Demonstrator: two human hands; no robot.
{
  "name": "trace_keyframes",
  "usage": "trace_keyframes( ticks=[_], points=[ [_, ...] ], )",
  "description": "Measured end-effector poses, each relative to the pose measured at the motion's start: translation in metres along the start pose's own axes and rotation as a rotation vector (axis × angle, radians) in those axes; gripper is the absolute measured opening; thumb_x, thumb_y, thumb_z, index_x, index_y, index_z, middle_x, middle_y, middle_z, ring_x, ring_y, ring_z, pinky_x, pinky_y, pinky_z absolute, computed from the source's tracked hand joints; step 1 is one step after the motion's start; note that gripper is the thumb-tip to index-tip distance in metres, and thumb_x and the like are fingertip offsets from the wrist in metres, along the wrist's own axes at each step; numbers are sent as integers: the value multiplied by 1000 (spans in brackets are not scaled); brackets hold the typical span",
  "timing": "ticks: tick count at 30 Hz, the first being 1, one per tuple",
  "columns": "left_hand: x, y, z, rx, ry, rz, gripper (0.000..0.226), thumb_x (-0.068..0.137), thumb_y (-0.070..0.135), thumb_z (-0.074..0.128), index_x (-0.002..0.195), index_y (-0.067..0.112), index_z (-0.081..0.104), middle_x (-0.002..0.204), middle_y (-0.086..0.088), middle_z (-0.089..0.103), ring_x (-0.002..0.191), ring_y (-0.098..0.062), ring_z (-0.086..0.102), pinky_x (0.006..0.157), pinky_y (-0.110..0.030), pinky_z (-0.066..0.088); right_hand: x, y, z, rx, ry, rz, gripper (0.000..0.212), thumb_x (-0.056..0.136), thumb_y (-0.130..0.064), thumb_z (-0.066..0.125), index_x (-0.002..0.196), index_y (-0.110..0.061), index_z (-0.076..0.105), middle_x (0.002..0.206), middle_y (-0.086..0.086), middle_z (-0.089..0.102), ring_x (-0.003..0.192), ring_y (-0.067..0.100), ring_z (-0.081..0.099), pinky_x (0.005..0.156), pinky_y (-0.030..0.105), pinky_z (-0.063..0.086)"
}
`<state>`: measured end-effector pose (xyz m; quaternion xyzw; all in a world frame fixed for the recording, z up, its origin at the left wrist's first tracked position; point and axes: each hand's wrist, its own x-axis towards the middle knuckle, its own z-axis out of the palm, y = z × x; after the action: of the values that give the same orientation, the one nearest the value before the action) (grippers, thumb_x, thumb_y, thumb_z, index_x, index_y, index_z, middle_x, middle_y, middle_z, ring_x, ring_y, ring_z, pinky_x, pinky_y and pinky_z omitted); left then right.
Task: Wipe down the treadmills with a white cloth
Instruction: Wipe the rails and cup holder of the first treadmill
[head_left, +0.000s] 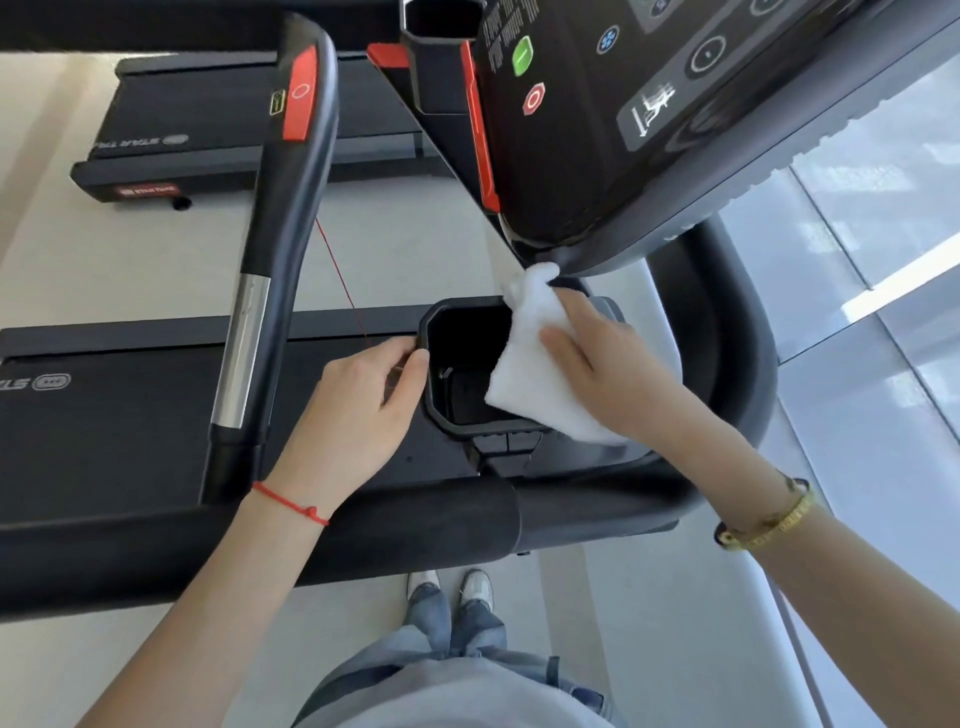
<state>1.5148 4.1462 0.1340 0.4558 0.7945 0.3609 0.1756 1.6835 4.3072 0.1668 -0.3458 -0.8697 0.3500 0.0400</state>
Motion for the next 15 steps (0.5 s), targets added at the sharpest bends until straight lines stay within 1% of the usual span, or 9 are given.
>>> trace_keyframes(
  ticks=[1,2,3,4,5,7,8,11,15],
  points=[
    [-1,0,-1,-1,5,-8,31,99,38,46,114,22,68,86,19,67,83,3,61,73,-4,42,-6,1,1,14,-6,-19,29,105,-21,36,131,-12,42,100,-1,54,79,-4,52,68,14,34],
    [-2,0,-2,-1,11,-15,32,99,39,46,116,22,68,88,20,65,86,3,61,74,-3,42,-9,1,1,-20,6,-45,36,104,-21,37,140,-13,39,116,2,55,92,2,53,75,16,34],
    [-3,0,-3,1,15,-21,33,99,38,47,118,22,67,88,21,64,88,2,61,75,-4,43,-9,1,1,-105,20,-78,44,103,-20,38,147,-16,34,132,2,52,104,12,53,82,22,35],
    [-4,0,-3,4,19,-25,32,99,37,47,120,22,67,89,21,64,88,1,61,77,-8,46,-6,0,0,-185,41,-116,48,103,-19,40,150,-17,31,144,2,46,114,21,52,88,30,38],
    [-4,1,-4,5,23,-29,31,100,35,48,120,22,67,90,20,65,87,0,63,80,-15,51,1,-3,0,-248,57,-156,49,103,-16,42,151,-16,31,150,2,41,121,27,50,93,34,39],
    [-4,1,-6,-8,30,-37,30,100,33,47,120,24,67,95,17,70,86,-2,66,86,-26,55,19,-11,2,-332,62,-217,47,101,-12,44,148,-17,37,151,1,42,129,27,47,101,37,41],
    [-3,1,-7,-16,31,-44,30,100,33,46,121,25,67,97,14,72,86,-3,68,87,-30,56,27,-15,3,-370,42,-229,46,101,-12,44,146,-19,41,147,-1,46,128,26,48,101,40,43],
    [-2,1,-8,-27,23,-72,30,101,29,45,120,26,68,94,11,73,83,-10,69,84,-37,57,49,-24,4,-416,-40,-231,39,98,-11,43,135,-23,49,132,-5,55,118,24,55,95,44,47],
    [-2,-3,-7,5,7,-124,27,100,24,45,113,30,68,80,2,72,70,-17,66,72,-44,55,67,-44,5,-355,-207,-399,29,100,-13,42,126,-17,55,113,-2,63,103,23,58,85,38,46]
  ],
)
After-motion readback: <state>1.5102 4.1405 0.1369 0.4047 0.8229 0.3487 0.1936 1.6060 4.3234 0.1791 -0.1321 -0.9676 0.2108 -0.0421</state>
